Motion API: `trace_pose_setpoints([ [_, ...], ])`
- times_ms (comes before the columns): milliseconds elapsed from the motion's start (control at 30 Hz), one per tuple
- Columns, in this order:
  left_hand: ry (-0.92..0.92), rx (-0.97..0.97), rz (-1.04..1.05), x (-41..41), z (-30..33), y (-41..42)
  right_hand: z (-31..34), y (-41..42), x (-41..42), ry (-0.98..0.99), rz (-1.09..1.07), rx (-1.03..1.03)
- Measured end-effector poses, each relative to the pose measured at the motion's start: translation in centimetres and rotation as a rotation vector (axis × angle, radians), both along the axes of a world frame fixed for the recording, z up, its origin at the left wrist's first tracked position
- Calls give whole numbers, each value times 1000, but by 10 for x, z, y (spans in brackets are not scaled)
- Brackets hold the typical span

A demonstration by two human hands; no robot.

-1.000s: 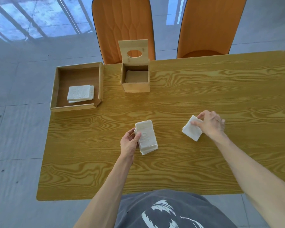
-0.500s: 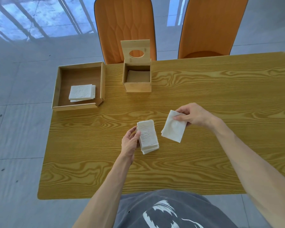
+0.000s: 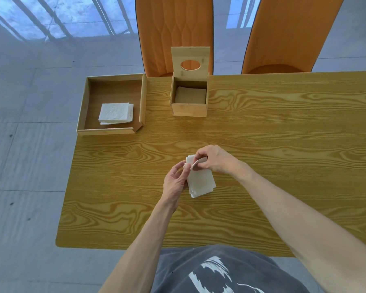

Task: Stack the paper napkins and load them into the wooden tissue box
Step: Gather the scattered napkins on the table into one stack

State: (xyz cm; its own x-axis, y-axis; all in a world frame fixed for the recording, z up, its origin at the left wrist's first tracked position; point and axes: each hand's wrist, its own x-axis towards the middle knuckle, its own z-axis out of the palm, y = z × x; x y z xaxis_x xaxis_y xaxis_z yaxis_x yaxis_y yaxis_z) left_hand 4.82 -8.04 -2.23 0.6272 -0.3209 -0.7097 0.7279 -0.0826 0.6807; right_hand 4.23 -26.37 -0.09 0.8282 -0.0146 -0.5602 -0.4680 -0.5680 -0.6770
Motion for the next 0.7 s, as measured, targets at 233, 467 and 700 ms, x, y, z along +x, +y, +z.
trace_pose_setpoints([
  [233, 11, -25, -17, 3, 0, 5, -13, 6, -8, -113, -170, 35],
  [467, 11, -13, 3, 1, 0, 4, -16, 9, -18, -163, -240, 55],
  [700, 54, -85, 105, -1, 6, 3, -12, 12, -46, -279, -411, -55],
])
